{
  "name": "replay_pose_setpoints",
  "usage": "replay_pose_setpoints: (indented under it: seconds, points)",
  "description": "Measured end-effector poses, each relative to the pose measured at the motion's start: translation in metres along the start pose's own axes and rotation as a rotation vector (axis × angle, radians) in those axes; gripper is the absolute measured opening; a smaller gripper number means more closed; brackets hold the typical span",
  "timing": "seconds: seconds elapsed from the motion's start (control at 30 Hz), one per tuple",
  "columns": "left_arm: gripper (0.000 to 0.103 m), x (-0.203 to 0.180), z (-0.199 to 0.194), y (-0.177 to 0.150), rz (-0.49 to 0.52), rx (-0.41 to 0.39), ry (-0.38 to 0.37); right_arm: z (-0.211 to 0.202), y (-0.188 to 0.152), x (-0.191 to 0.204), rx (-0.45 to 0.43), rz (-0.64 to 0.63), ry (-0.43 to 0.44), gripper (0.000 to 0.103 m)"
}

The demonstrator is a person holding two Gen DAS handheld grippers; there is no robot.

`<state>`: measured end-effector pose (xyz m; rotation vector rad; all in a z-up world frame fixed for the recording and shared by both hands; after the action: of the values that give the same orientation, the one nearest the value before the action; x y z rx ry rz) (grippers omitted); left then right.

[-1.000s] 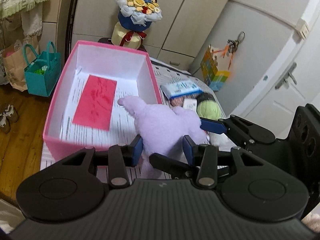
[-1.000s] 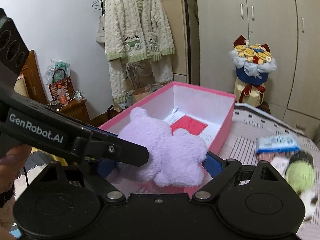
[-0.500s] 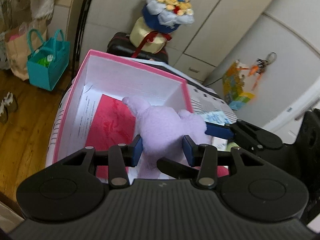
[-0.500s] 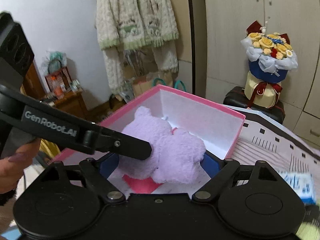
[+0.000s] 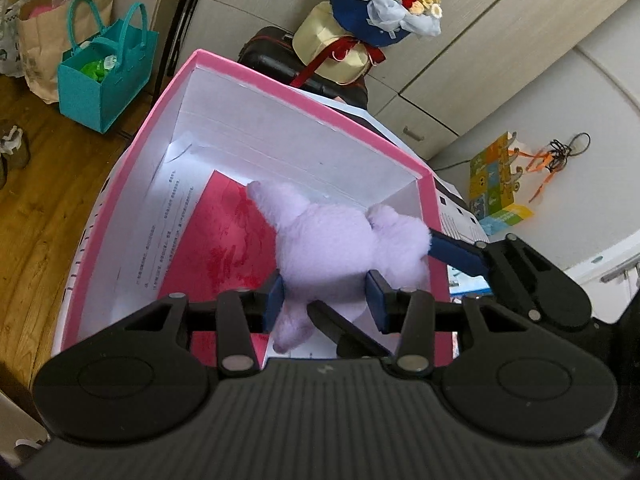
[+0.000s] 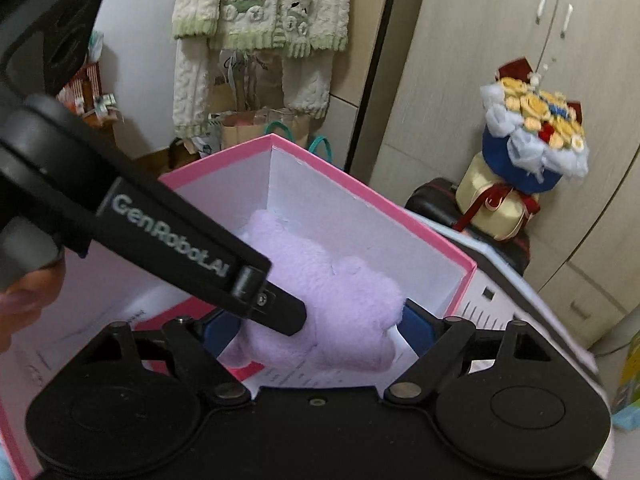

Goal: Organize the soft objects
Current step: 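Release the lilac plush into the box with the left gripper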

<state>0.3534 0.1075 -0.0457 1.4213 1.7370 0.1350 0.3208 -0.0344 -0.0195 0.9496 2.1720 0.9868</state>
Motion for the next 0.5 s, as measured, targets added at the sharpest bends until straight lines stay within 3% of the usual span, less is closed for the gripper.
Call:
replay_pose_setpoints:
  seconds: [0.17, 0.5]
  points:
    - [0.062, 0.0, -0.003, -0.004, 0.034, -0.012, 0.031, -0.013, -0.004, -0.003, -0.058, 0.028, -0.018, 0.088]
    - [0.066, -0.016, -0.073, -0.024, 0.229, -0.118, -0.016, -0.099, -0.034, -0.002, -0.174, 0.216, 0.1, 0.088]
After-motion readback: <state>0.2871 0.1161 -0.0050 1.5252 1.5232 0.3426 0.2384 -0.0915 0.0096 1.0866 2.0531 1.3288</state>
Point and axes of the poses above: each gripper's, at about its wrist camera, not at the fingertips, and z roughly the way its jaws point, x to its left, y to its top, the point moved 2 cm from there along z, roughly the way its jaws point, and after that the axes turned 10 degrees about -x, right-handed, at the moved point
